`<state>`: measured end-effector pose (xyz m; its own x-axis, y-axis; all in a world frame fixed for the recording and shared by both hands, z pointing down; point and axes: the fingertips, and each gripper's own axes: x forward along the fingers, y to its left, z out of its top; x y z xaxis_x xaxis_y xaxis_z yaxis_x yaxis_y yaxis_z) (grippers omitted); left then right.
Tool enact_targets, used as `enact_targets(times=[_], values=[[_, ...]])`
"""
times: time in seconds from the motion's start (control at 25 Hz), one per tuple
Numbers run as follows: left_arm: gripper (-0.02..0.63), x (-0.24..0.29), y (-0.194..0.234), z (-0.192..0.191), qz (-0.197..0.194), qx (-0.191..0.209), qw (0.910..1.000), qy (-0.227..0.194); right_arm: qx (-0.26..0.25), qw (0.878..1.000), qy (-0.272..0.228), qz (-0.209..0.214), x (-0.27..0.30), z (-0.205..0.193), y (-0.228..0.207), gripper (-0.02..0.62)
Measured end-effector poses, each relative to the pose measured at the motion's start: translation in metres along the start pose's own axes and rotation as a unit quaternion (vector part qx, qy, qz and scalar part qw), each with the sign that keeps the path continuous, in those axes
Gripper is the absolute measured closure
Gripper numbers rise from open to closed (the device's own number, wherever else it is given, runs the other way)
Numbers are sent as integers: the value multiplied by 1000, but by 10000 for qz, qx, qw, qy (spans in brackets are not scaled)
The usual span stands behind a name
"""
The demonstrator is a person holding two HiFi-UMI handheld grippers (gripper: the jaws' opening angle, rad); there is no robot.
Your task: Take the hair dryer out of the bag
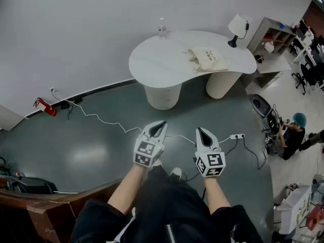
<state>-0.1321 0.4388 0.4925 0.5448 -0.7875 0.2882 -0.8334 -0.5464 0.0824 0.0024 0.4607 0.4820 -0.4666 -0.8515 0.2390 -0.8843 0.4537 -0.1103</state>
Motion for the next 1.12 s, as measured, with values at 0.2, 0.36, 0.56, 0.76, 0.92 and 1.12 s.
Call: enact_targets(times=[0.2,0.36,0.56,0.76,0.92,1.12], values=[[589,-4,6,-3,-21,12,10000,13,6,9998,-191,-87,4,3,6,563],[589,0,12,1,-59,56,10000,-7,-50,9996,-202,-208,10,6,7,564],[589,7,15,5,-165,54,9998,-36,12,9994,-142,-302,15,6,3,565],[589,11,22,11,-304,101,9994,-104,80,9987,-146,-488,22,10,-2,563],[589,17,33,11,-439,137,9989,-69,118,9983,-137,-555,36,11,-2,563],[589,25,49,9,-499,121,9987,-50,204,9975,-105,-670,49,8,-4,565]])
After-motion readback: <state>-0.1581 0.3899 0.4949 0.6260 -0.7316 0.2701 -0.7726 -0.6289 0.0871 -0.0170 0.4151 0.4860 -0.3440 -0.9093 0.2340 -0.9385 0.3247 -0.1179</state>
